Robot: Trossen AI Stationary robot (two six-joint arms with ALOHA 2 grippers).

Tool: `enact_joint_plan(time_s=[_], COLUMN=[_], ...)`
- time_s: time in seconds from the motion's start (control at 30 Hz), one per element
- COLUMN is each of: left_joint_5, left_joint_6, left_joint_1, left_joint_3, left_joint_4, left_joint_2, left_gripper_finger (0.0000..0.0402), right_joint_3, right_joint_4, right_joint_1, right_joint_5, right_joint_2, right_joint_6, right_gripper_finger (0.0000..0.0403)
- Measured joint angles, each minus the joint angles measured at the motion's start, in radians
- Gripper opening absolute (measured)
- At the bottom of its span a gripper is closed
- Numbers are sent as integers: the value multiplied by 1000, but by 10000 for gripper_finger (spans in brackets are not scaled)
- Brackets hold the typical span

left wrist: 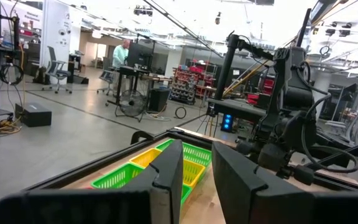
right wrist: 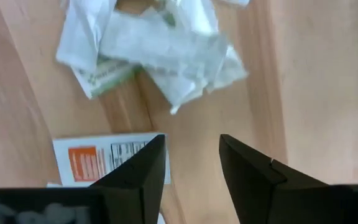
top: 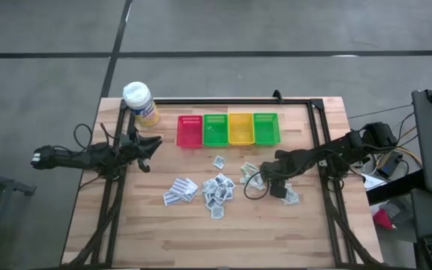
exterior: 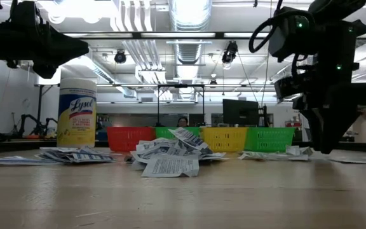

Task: Pick & Place First Aid Supplies
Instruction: Put the ointment pack into the red bin

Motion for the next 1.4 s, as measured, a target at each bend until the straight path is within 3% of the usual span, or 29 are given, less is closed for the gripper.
enact_joint_plan(time_s=[0.3,0.83,1.07,1.4], left_joint_5=[0,-2,-2,-2], left_joint_6=[0,3,3,3], left_joint_1=[0,0,0,0], left_joint_3=[0,0,0,0], left_joint_4=[0,0,0,0], left_joint_2=[0,0,0,0], left_gripper_finger=[83,83,83,83], right_joint_3=[23,-51,-57,-72], right_joint_4=[-37,5,19,30], right_joint_1=[8,13,13,11], right_joint_5=[-87,-115,-113,-109], right_joint_2=[-1,9,10,10], right_joint_6=[0,10,10,3], right_gripper_finger=[161,160,133,61])
